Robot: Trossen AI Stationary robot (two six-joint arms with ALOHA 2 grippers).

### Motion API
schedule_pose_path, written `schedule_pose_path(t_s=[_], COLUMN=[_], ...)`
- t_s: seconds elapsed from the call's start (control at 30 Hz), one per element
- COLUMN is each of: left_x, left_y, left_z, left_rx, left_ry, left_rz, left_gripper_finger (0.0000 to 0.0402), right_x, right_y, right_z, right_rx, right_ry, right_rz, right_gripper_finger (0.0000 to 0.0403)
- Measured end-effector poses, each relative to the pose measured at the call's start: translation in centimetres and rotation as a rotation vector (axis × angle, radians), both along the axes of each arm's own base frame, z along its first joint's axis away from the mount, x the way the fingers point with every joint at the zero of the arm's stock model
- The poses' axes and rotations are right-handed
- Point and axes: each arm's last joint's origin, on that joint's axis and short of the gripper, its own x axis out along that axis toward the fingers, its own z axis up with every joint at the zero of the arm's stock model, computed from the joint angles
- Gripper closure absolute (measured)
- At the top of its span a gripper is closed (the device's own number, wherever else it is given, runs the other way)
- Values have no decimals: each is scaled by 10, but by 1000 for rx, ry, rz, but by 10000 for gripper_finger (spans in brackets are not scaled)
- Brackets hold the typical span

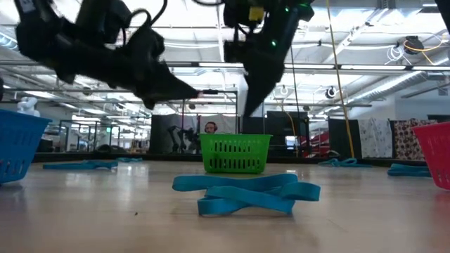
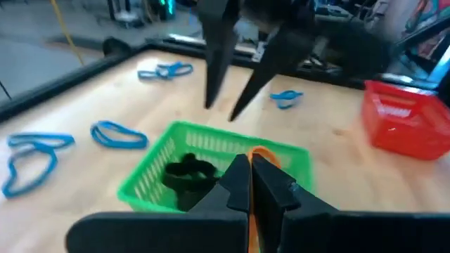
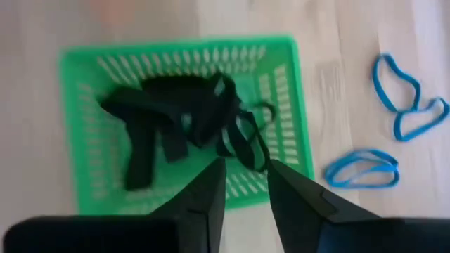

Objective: Sort rubber bands into baskets
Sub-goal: Put the orange rubber band into the blue bin

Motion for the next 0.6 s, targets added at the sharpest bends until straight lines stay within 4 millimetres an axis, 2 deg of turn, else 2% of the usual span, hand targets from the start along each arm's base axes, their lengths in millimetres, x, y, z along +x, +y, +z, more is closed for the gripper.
schedule_pose_path(t_s=[0.2,0.3,0.43,0.6], left_x=[-19,-30,-43,-53], left_y=[-34,-55,-87,-130], left_z=[38,61,87,100], left_rx=[-166,-255,-400,-515], left_ry=[94,142,202,267], left_rz=[-97,-107,-75,-162], left_gripper_finger=[400,400,401,401], right_x=[-17,-33,-64,-103], right_y=[10,21,37,58], right_z=[-21,-22,-15,-12], right_rx=[-59,-92,-110,-79], right_ry=[37,-6,-134,-398], right_rz=[26,41,34,19], right_gripper_finger=[293,293,293,293])
